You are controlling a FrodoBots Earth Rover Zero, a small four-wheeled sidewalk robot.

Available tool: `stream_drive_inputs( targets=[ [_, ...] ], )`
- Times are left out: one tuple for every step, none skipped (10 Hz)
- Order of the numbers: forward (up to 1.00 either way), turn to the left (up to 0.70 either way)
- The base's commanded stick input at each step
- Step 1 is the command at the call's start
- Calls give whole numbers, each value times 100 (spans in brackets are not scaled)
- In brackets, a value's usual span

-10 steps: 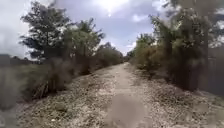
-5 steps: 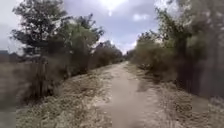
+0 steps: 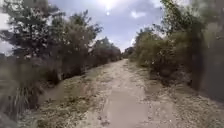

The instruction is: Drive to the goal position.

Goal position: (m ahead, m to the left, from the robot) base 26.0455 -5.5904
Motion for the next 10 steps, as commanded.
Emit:
stream_drive_inputs(
  targets=[
    [85, 0],
    [85, 0],
    [85, 0],
    [85, 0],
    [85, 0],
    [85, 0],
    [85, 0],
    [85, 0],
    [85, 0],
    [85, 0]
  ],
)
